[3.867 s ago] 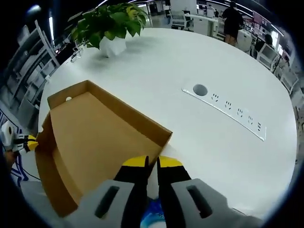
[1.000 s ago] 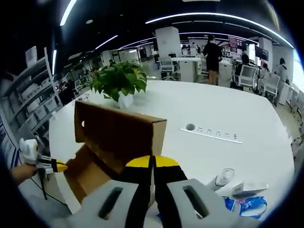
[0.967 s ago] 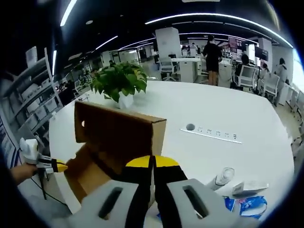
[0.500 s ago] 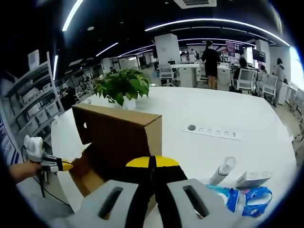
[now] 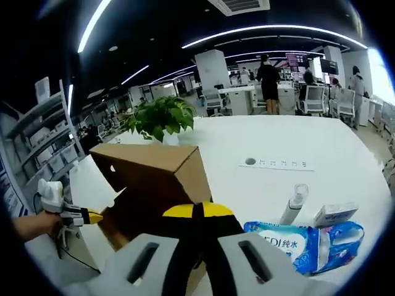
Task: Operate the shoe box by opening the lid, removing the specified soft item, and placing it in the target area until the item is outside and the box remains undamaged.
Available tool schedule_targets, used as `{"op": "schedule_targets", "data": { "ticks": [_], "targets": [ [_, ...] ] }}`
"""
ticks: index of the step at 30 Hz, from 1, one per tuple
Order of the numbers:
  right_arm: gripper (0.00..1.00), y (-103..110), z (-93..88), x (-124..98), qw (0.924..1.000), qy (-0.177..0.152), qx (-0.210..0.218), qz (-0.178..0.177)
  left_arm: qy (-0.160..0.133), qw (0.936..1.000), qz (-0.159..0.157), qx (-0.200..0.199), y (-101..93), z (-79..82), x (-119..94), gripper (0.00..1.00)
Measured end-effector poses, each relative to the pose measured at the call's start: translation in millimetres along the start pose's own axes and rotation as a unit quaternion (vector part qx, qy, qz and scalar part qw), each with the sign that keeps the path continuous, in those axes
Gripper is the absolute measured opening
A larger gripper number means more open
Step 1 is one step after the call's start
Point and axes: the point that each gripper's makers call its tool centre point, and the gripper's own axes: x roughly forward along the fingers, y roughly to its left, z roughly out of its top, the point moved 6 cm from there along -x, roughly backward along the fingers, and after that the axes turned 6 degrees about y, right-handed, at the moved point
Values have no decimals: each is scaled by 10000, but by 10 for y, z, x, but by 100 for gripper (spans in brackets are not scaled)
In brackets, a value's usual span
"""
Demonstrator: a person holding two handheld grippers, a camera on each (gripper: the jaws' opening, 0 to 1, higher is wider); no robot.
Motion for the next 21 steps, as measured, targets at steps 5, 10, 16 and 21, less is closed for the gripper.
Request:
{"op": "schedule_targets", "data": {
  "ticks": [5, 10, 16, 21],
  "targets": [
    [0, 43, -76, -37, 10000, -35, -9, -38, -69, 10000, 42, 48, -6, -3, -3, 2],
    [1, 70, -149, -74, 10000, -34, -56, -52, -68, 10000, 18, 37, -4, -6, -6, 2],
    [1, 101, -216, -100, 10000, -39, -40, -81, -107, 9997, 43, 196, -25, -10, -27, 3],
    [1, 112, -268, -120, 10000, -7, 35, -74, -167, 9996, 31, 208, -14, -9, -64, 2]
  ]
}}
